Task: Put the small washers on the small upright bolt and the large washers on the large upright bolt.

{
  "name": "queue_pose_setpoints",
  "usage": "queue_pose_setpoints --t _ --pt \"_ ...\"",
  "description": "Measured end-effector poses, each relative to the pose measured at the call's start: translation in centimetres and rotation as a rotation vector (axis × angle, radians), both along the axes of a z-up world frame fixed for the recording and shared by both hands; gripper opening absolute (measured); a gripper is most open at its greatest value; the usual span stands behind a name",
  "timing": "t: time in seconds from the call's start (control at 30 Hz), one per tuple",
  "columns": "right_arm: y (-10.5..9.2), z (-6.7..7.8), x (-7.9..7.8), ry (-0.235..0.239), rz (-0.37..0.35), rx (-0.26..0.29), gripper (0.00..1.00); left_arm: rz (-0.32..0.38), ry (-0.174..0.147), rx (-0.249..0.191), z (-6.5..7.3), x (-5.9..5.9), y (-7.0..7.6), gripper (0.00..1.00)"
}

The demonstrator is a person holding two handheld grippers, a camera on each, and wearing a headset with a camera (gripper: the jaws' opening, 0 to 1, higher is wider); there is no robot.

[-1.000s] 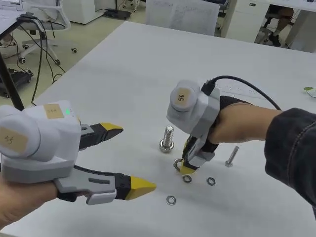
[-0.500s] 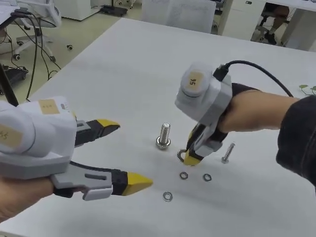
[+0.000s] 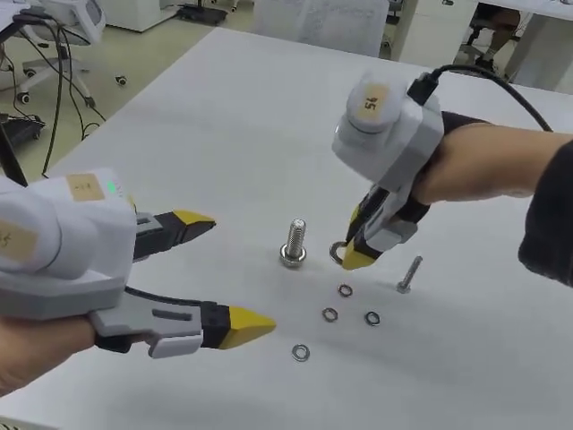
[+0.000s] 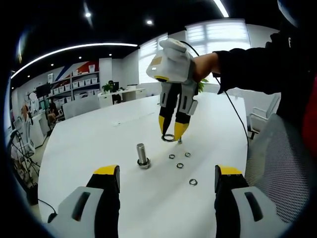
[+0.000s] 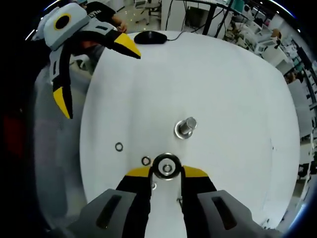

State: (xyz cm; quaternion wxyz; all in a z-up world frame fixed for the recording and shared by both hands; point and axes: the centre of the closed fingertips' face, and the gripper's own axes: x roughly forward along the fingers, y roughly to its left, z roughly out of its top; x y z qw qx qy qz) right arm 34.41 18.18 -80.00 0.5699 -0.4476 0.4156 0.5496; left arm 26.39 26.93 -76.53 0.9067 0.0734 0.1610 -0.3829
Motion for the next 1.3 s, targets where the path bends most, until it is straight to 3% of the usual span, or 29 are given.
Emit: queue_pose_setpoints --t 0.5,0.93,1.3 --pt "3.4 2.2 2.2 -0.053 0.043 0.031 0.23 0.007 -0.001 0.000 0.0 0.0 0.1 0.78" --pt "5.7 0.8 2.8 -0.030 0.073 0.021 0.23 0.014 0.007 0.003 -0.2 -0.2 0.2 0.78" --pt "5.5 -0.8 3.2 -0.005 0.077 -0.011 0.23 0.023 0.015 0.004 -0.3 0.0 0.4 0.78"
